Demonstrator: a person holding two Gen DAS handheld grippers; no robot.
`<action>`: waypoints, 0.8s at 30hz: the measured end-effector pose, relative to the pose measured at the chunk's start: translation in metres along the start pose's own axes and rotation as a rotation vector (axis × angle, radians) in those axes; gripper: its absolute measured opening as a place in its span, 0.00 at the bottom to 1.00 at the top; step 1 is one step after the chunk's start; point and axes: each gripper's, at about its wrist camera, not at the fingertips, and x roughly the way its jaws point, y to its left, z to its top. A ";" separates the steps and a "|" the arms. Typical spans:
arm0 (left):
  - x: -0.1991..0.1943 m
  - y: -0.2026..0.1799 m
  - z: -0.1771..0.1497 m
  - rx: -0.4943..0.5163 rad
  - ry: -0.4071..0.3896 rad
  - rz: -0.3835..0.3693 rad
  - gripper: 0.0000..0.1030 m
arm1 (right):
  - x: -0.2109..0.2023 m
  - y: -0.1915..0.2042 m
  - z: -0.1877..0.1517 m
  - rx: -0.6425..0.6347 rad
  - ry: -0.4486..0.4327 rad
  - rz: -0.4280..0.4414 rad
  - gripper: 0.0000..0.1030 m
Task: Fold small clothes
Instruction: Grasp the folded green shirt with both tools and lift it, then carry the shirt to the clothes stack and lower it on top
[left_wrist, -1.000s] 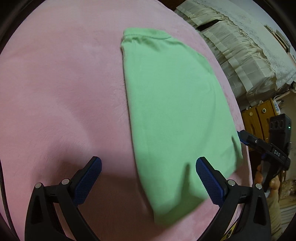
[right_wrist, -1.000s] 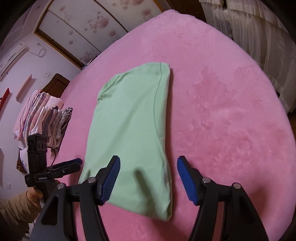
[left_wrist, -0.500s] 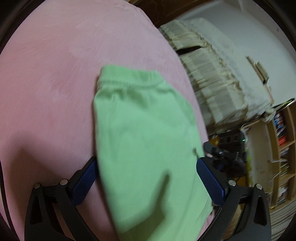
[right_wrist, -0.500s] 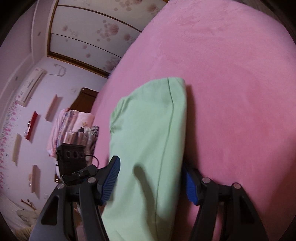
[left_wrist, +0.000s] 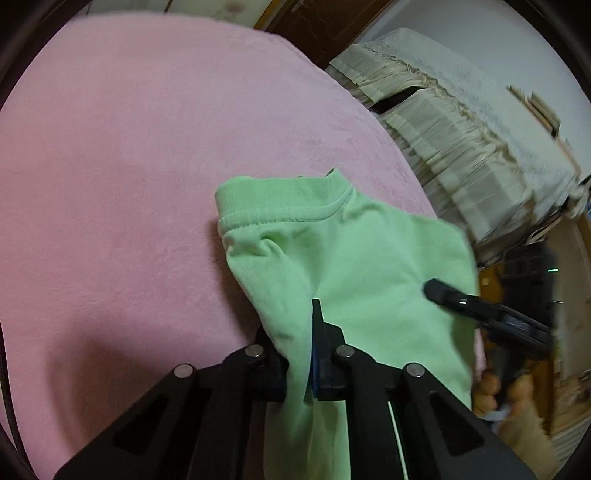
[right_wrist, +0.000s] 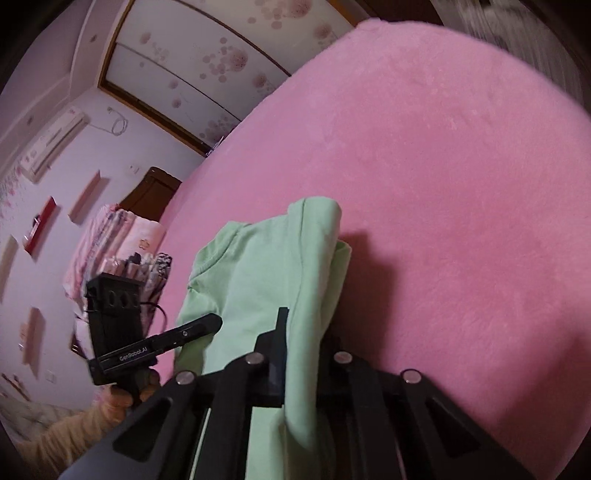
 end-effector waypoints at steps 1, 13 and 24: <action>-0.009 -0.005 -0.001 0.011 -0.013 0.027 0.05 | -0.006 0.013 -0.001 -0.026 -0.016 -0.023 0.07; -0.243 -0.059 -0.026 0.231 -0.275 0.139 0.06 | -0.120 0.235 -0.029 -0.363 -0.152 -0.085 0.06; -0.501 0.016 -0.011 0.253 -0.489 0.463 0.10 | -0.081 0.499 -0.036 -0.581 -0.229 0.119 0.06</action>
